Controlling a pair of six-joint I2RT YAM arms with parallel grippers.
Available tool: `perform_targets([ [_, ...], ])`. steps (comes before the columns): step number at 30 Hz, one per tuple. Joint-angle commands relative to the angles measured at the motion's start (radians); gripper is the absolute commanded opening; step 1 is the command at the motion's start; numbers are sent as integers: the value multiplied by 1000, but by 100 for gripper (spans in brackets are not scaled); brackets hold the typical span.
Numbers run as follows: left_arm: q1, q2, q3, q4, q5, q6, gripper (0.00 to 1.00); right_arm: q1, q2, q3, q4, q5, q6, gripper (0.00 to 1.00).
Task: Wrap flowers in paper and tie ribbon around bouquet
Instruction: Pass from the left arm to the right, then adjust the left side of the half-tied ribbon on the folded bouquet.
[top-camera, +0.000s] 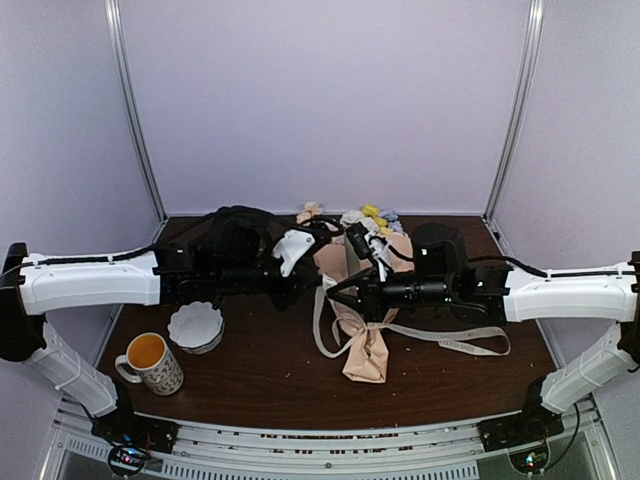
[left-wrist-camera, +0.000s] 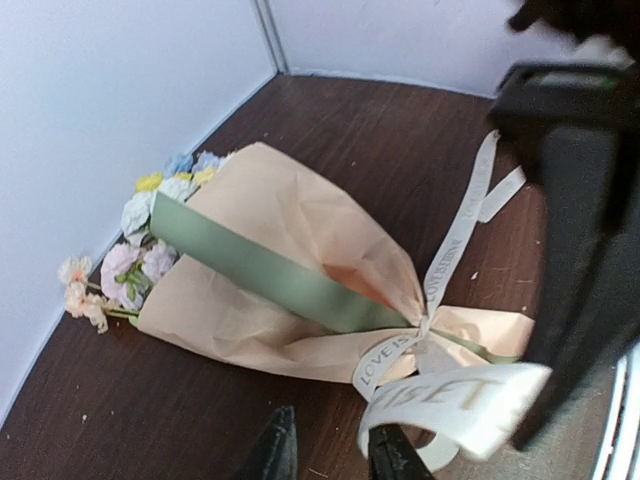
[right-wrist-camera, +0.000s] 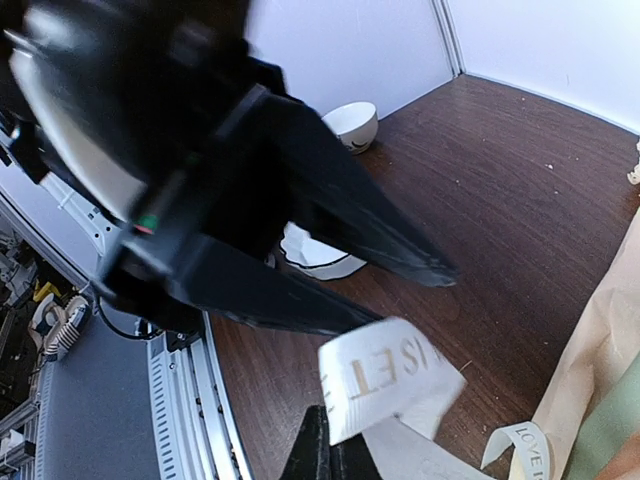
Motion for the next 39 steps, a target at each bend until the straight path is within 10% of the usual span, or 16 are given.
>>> perform_targets([
  [1, 6, 99, -7, 52, -174, -11, 31, 2, -55, -11, 15, -33, -6, 0],
  [9, 22, 127, -107, 204, -64, -25, 47, -11, -97, -47, 28, -2, 0, 0],
  [16, 52, 53, -383, 661, 370, -24, 74, -31, -105, -61, 50, -16, 9, 0],
  [23, 54, 287, -240, 653, 442, -134, 80, -35, -111, -64, 53, -14, 17, 0],
  [39, 103, 327, -265, 541, 106, -179, 0, -53, -148, -91, 42, 8, 15, 0],
])
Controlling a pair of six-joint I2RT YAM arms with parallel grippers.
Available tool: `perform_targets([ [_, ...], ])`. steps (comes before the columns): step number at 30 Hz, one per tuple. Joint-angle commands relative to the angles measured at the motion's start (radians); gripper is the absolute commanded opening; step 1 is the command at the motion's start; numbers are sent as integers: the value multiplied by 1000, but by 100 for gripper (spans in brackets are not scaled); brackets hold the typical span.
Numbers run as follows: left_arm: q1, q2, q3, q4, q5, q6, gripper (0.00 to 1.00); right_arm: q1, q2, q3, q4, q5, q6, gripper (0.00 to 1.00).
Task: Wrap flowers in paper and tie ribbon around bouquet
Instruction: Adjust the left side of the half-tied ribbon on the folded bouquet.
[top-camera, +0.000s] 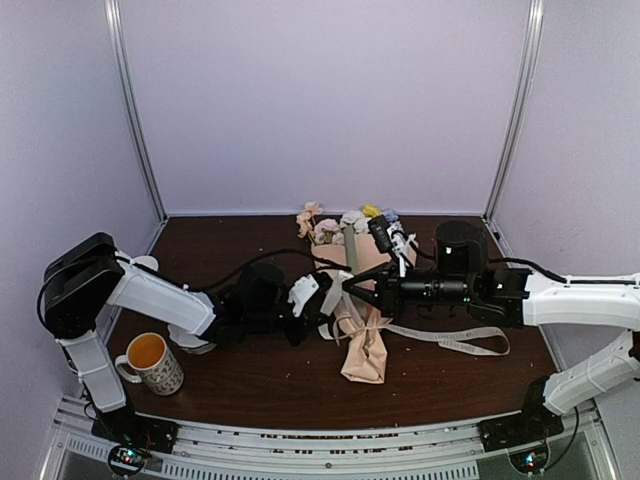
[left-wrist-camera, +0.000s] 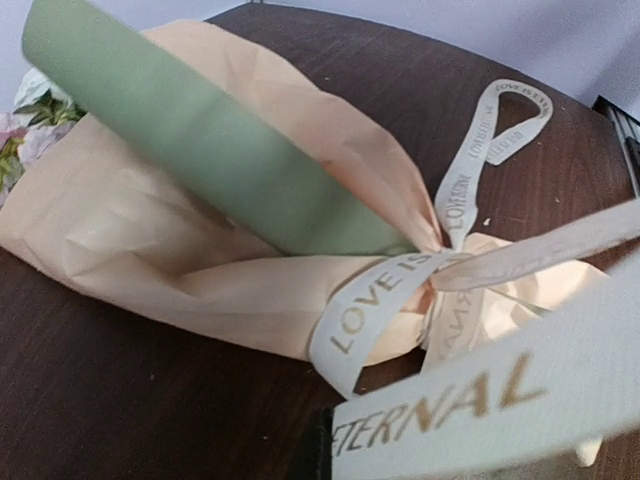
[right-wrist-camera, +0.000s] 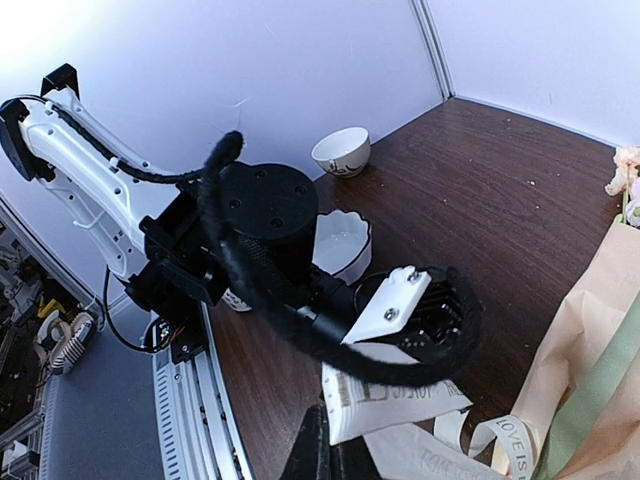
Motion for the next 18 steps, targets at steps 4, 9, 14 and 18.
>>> perform_targets([
  [4, 38, -136, 17, -180, -250, 61, 0, -34, -49, -47, -1, 29, 4, 0],
  [9, 37, -363, 72, -383, -366, 263, 0, -55, -60, -76, -15, 48, 11, 0],
  [14, 27, -511, 140, -530, -150, 356, 0, -61, -47, -79, -11, 55, 18, 0],
  [18, 7, -555, 149, -575, 10, 351, 0, -64, -37, -74, -13, 55, 18, 0],
])
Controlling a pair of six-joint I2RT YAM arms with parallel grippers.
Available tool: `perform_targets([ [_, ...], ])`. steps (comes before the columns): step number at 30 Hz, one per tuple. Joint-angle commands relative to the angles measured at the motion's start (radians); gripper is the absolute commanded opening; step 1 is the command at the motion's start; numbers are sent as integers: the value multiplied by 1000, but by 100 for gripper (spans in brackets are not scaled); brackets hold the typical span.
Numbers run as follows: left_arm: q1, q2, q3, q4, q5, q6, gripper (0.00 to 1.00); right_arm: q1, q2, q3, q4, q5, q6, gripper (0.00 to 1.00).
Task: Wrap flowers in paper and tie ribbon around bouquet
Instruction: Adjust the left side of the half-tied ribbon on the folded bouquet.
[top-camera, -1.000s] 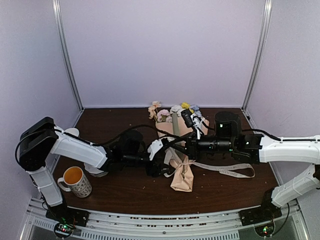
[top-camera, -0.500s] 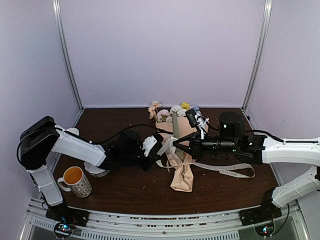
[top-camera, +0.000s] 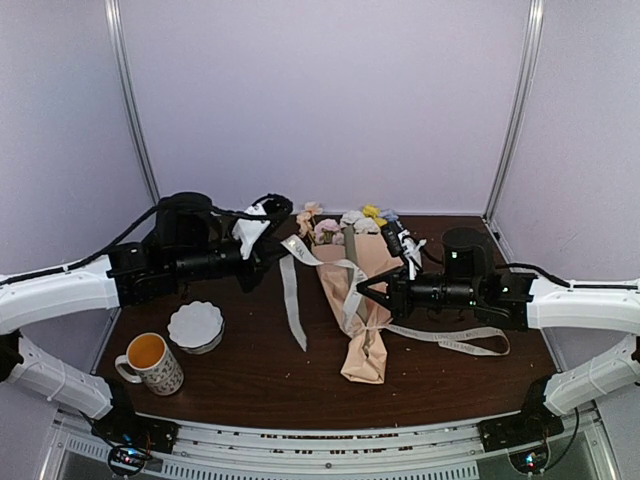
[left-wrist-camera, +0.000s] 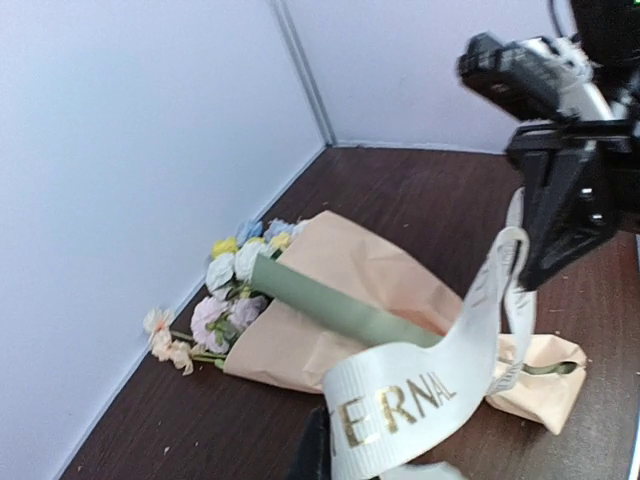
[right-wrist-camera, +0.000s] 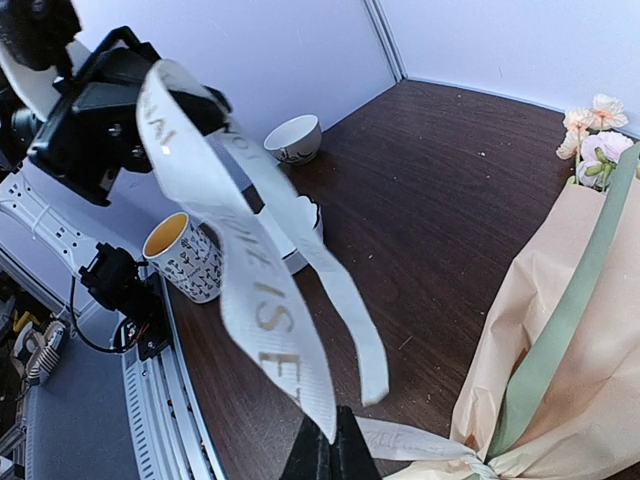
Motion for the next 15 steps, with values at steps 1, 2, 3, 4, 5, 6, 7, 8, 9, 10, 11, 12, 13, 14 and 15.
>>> perform_targets([
  [1, -20, -30, -5, -110, 192, 55, 0, -7, 1, -4, 11, 19, 9, 0],
  [2, -20, -38, -19, -106, 183, 57, 0, -7, 1, -2, 9, 20, 8, 0],
  [3, -20, -40, -37, -100, 155, 58, 0, -7, 1, -1, 9, 20, 8, 0],
  [4, -20, -36, -49, -97, 121, 55, 0, -7, 1, 0, 9, 20, 8, 0],
  [5, -20, -23, -54, -105, 90, 50, 0, -7, -1, 1, 9, 20, 9, 0],
  [6, -20, -4, -53, -119, 73, 49, 0, -7, -4, 1, 9, 18, 9, 0],
  [7, -20, 25, -52, -131, 67, 47, 0, -7, -8, 1, 11, 15, 9, 0],
  [8, -20, 61, -53, -129, 65, 31, 0, -7, -12, 0, 15, 9, 8, 0],
  [9, -20, 102, -53, -118, 66, 12, 0, -7, -16, -1, 21, -3, 6, 0],
  [10, -22, 167, -53, -95, 73, -15, 0, -6, -19, -2, 29, -16, 6, 0],
  [11, -24, 222, -45, -78, 78, -46, 0, -7, -19, -2, 33, -31, 5, 0],
  [12, -28, 274, -30, -71, 84, -75, 13, -7, -18, -1, 29, -39, 3, 0],
  [13, -35, 322, -9, -71, 87, -91, 25, -7, -17, 2, 23, -41, 3, 0],
  [14, -45, 351, 7, -69, 85, -99, 38, -8, -18, 1, 20, -40, 4, 0],
  [15, -53, 368, 12, -55, 86, -101, 49, -8, -21, -3, 22, -39, 5, 0],
])
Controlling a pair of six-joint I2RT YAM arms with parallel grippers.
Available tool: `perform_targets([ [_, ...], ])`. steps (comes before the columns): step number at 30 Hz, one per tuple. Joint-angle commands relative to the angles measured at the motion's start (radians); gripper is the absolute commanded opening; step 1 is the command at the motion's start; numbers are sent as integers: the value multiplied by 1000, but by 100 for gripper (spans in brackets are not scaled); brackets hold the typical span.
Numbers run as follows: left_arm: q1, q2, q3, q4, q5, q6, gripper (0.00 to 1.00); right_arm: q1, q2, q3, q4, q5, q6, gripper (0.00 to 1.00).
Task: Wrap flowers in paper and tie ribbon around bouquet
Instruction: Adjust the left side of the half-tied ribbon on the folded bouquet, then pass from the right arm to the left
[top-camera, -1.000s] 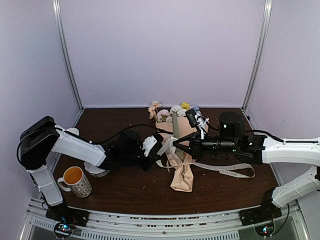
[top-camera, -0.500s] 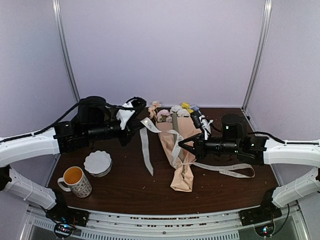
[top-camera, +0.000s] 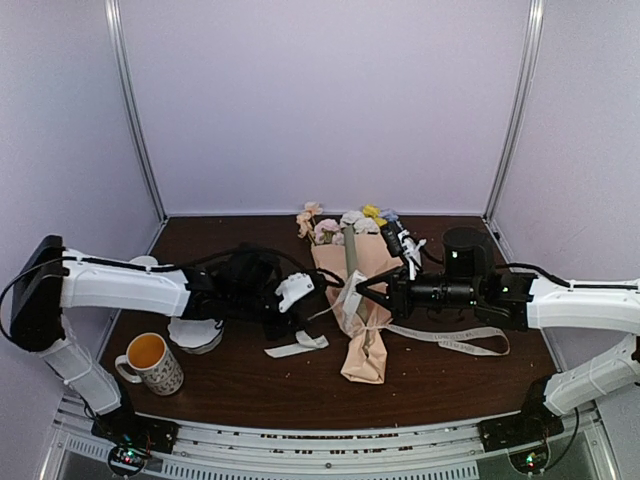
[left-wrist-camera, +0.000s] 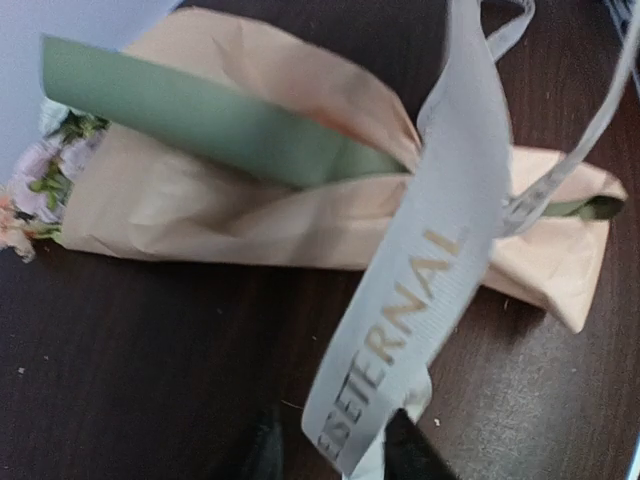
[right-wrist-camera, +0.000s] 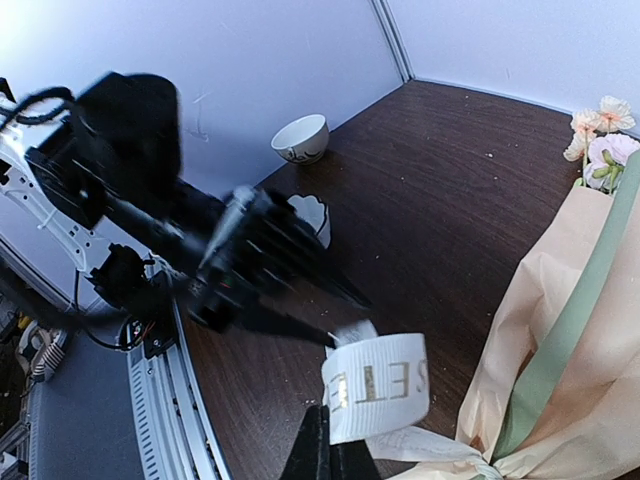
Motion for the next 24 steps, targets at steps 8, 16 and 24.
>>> perform_targets([
  [8, -28, -70, -93, 241, 246, 25, 80, -7, -34, 3, -30, -26, -17, 0],
  [16, -2, 35, 82, 314, 474, 26, 94, -7, -37, 12, -46, -101, -37, 0],
  [24, 26, 221, 311, 109, 573, 152, 68, -7, -32, 34, -75, -137, -60, 0],
])
